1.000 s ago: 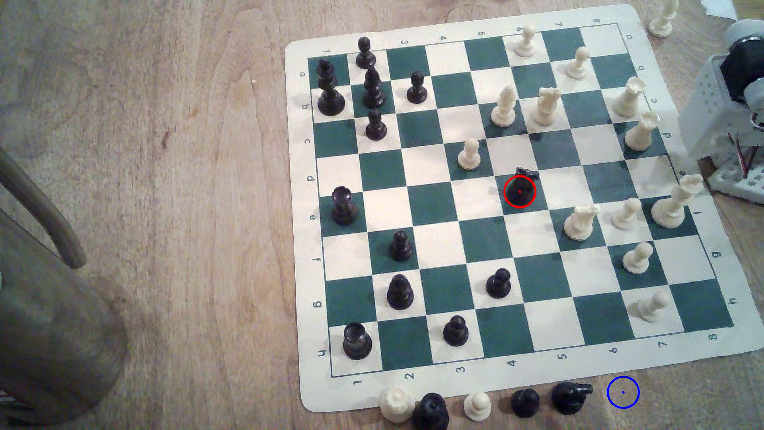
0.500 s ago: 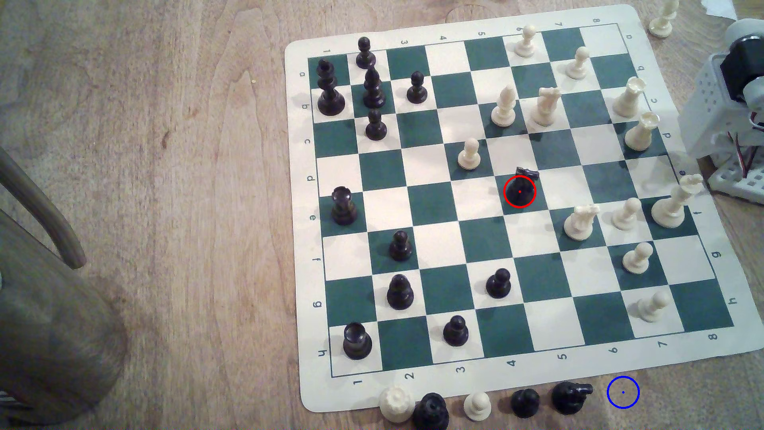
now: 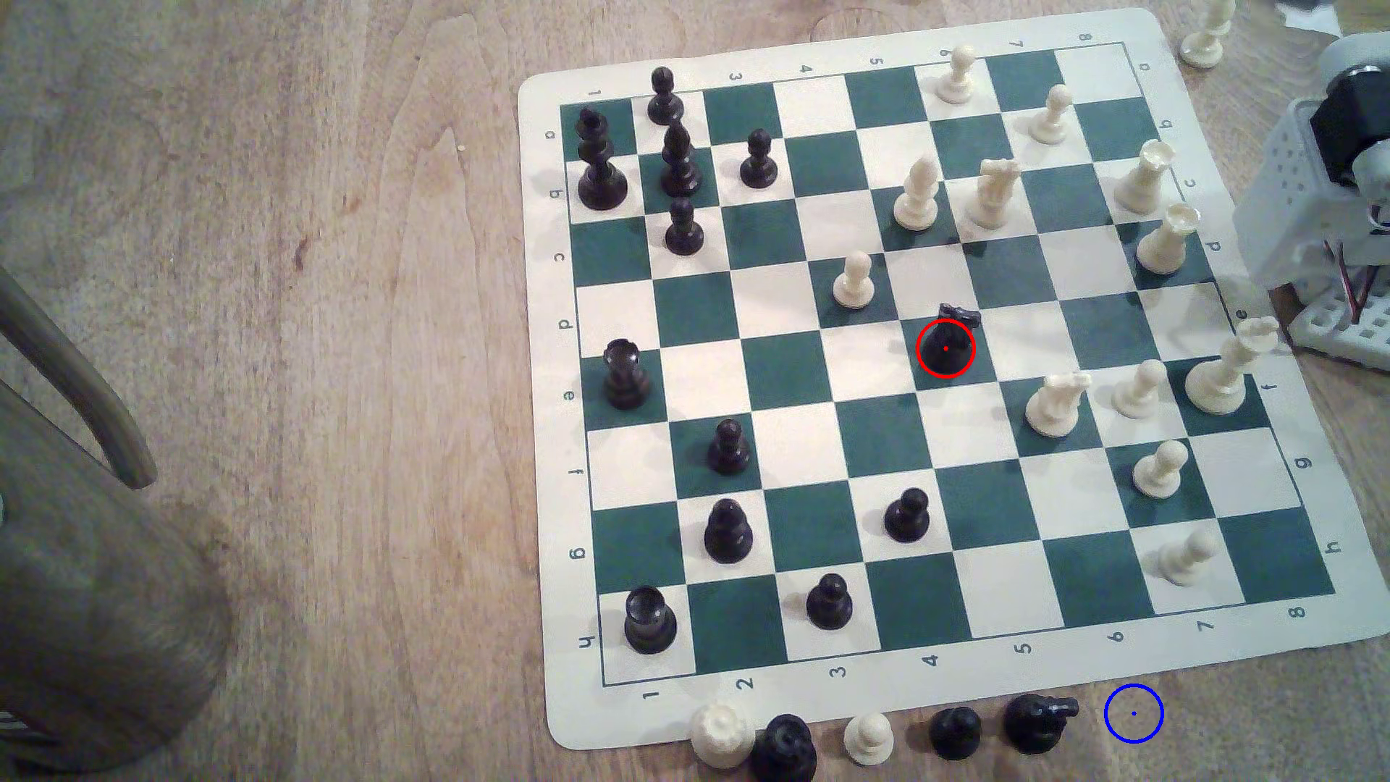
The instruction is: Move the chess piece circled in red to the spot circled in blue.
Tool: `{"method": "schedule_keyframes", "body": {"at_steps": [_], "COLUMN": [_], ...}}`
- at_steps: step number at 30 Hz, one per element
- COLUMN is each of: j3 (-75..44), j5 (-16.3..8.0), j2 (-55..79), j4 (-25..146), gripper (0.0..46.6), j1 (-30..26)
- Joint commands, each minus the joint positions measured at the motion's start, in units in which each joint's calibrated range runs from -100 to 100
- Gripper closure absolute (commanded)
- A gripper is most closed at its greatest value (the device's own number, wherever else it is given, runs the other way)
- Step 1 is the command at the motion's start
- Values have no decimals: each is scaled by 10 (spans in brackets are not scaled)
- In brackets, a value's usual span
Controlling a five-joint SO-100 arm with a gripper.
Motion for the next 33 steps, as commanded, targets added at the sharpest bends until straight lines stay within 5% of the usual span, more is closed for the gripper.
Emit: {"method": "schedule_keyframes", "body": {"at_steps": [1,12,15,23,28,33], "j3": [-81,-326,-337,-334,-245,-183], "j5": [-22,-134,-142,-159,-168,-168], "j2": [45,382,420,511,517,541], "j4": [58,256,252,297,241,193], "gripper": [464,464,444,296,255,264], "j1": [-18,-75,-78,-97,-113,-115]}}
